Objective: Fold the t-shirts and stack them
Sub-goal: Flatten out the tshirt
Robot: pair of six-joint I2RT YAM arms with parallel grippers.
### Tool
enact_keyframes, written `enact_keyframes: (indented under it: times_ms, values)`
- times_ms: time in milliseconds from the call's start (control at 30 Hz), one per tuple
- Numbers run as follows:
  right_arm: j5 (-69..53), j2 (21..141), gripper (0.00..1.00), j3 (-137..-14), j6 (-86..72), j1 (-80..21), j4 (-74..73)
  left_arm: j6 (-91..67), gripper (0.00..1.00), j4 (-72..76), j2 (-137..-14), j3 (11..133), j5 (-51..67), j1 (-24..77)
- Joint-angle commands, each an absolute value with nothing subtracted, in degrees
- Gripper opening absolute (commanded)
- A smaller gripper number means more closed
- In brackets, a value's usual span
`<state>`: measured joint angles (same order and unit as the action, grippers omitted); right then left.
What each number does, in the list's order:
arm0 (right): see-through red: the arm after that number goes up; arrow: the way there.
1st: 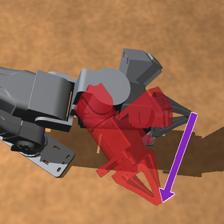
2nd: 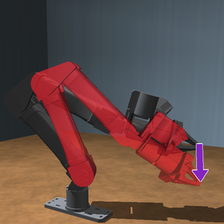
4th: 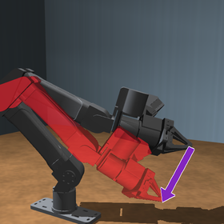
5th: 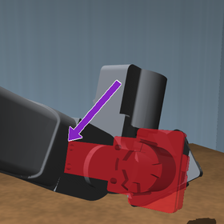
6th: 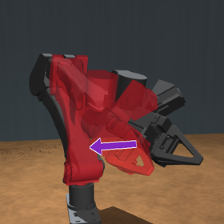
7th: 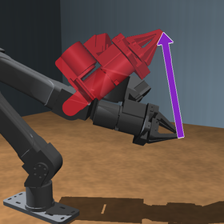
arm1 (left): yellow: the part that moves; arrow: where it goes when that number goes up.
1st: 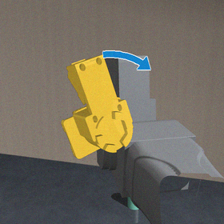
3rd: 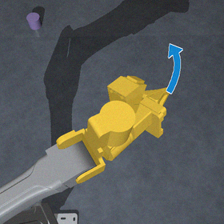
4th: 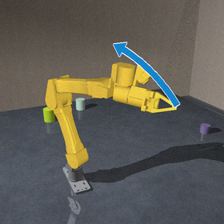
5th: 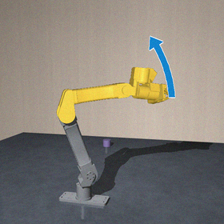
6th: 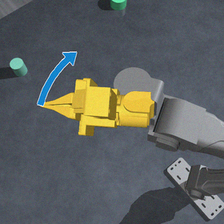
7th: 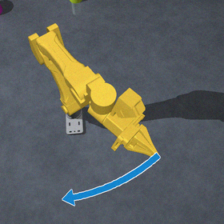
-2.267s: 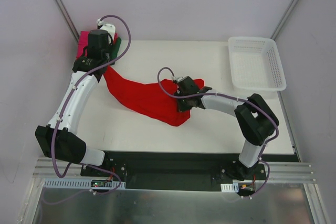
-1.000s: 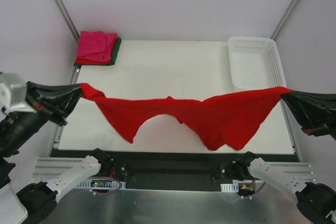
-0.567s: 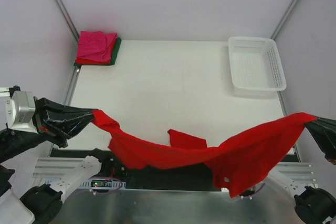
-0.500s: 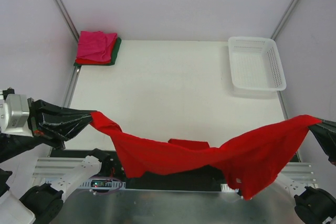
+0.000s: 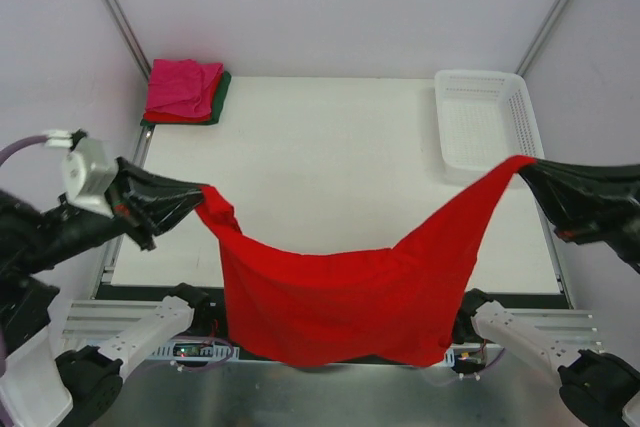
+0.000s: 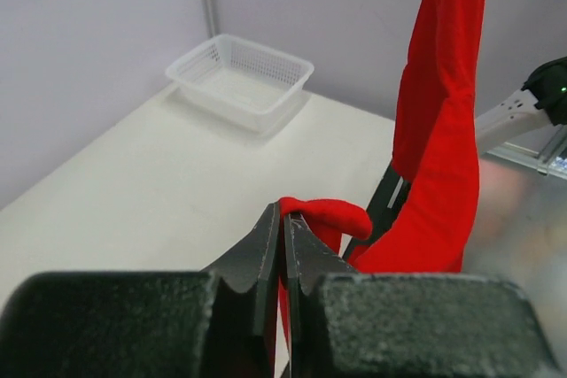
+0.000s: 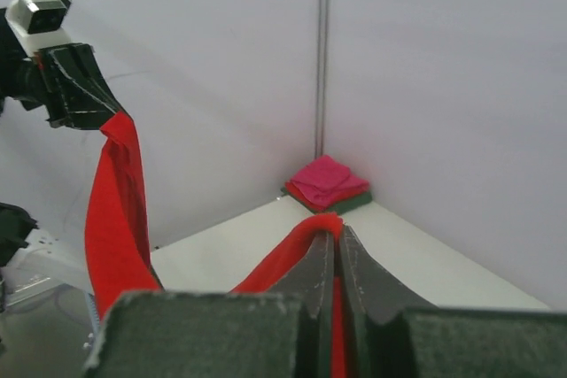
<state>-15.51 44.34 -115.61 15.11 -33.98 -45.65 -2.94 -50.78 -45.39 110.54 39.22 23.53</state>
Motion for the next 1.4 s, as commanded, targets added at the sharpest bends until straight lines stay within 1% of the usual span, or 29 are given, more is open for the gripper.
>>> enact_keyframes:
  times_ms: [0, 167, 300, 433, 500, 667, 833, 1100, 1233, 1367]
  values:
    - [-7.13, 50.44, 0.01, -111.38, 18.98, -34.19, -42.19, -0.53, 0.0, -44.83, -50.09, 107.23, 35.25, 23.03]
    - [-3.87, 53.52, 0.01, -108.29, 19.34, -34.1, -39.91, 1.49, 0.0, -43.33, -53.08, 105.65, 31.91, 23.03]
    - [-2.38, 56.86, 0.01, -108.89, 20.21, -34.28, -39.29, 2.2, 0.0, -41.93, -55.8, 105.99, 30.77, 23.03]
    - [-2.37, 59.67, 0.01, -112.75, 20.48, -34.19, -40.16, 2.46, 0.0, -41.92, -58.09, 109.06, 31.37, 23.03]
    - [-4.55, 60.03, 0.01, -116.27, 19.6, -34.28, -41.91, 1.76, 0.0, -41.92, -58.18, 111.7, 32.77, 23.03]
    - [-8.96, 55.38, 0.01, -122.42, 16.79, -34.19, -43.86, -2.45, 0.0, -43.07, -55.82, 120.03, 39.97, 23.03]
    - [-13.53, 48.26, 0.01, -128.04, 14.6, -34.1, -43.6, -7.55, 0.0, -43.33, -51.95, 126.55, 44.73, 23.03]
    - [-15.73, 43.51, 0.01, -129.55, 14.5, -33.93, -42.19, -10.72, 0.0, -43.07, -45.97, 134.99, 48.16, 21.1]
    - [-12.93, 44.56, 0.01, -127.8, 16.78, -34.01, -40.78, -6.61, 0.0, -42.98, -44.65, 132.64, 44.49, 20.74]
    - [-5.55, 48.24, 0.01, -125.25, 20.91, -35.5, -40.34, -1.42, 0.0, -42.71, -47.1, 124.48, 37.3, 20.74]
